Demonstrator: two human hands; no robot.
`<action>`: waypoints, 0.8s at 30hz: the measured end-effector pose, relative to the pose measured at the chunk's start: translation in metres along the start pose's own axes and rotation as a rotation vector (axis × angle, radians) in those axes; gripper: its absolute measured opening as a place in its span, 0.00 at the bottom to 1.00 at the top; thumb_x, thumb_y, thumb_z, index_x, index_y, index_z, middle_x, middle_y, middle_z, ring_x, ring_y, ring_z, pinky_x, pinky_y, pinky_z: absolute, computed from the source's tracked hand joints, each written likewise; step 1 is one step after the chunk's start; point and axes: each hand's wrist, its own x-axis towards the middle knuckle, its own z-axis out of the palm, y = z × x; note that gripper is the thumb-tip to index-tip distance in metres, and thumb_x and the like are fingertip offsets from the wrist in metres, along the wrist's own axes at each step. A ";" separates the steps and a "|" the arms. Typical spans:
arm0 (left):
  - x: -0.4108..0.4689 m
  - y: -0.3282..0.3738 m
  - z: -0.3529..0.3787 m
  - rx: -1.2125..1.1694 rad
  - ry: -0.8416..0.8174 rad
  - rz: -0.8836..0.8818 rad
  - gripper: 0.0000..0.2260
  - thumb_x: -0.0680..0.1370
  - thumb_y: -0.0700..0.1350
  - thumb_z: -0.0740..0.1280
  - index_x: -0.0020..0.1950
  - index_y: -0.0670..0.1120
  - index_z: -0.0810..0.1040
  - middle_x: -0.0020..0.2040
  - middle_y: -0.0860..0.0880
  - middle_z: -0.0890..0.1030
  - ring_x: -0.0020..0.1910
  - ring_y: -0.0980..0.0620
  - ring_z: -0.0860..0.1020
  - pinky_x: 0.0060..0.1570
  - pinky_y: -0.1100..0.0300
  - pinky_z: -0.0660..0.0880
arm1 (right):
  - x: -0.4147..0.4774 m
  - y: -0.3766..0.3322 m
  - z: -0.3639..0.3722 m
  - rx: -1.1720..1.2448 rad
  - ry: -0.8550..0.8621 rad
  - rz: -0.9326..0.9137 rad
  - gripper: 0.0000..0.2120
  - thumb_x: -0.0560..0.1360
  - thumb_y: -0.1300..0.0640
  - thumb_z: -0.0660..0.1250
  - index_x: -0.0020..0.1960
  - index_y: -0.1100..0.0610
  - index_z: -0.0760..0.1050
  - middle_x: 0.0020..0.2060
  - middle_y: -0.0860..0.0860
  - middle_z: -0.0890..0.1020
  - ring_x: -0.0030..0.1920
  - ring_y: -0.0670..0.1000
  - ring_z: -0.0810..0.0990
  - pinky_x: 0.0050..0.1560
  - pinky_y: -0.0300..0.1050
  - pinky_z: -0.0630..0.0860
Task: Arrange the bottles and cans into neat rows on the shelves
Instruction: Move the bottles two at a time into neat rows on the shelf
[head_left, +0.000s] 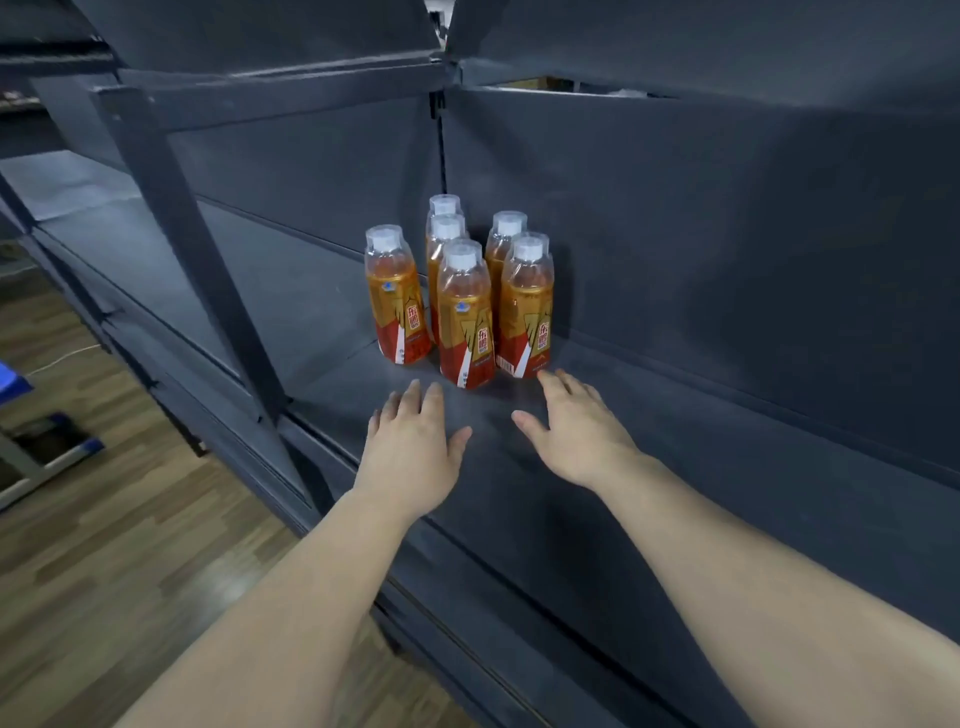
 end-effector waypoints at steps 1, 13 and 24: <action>0.009 0.002 0.000 -0.012 0.001 0.001 0.31 0.83 0.58 0.57 0.81 0.45 0.53 0.81 0.42 0.56 0.79 0.40 0.55 0.77 0.45 0.56 | 0.008 0.003 -0.003 0.007 0.006 0.010 0.33 0.82 0.40 0.57 0.81 0.52 0.52 0.80 0.52 0.56 0.80 0.56 0.54 0.77 0.54 0.57; 0.091 0.015 0.015 -0.695 0.160 -0.143 0.31 0.77 0.47 0.73 0.74 0.49 0.60 0.70 0.51 0.71 0.70 0.49 0.70 0.63 0.55 0.70 | 0.081 0.018 -0.003 0.206 0.088 0.123 0.39 0.78 0.40 0.66 0.80 0.52 0.51 0.77 0.53 0.62 0.77 0.57 0.61 0.72 0.58 0.66; 0.134 0.002 0.023 -0.804 0.150 -0.071 0.39 0.71 0.53 0.78 0.74 0.51 0.58 0.68 0.50 0.72 0.65 0.50 0.74 0.64 0.48 0.75 | 0.121 0.003 0.004 0.706 0.233 0.151 0.43 0.72 0.51 0.76 0.78 0.46 0.54 0.68 0.47 0.73 0.67 0.50 0.73 0.67 0.56 0.74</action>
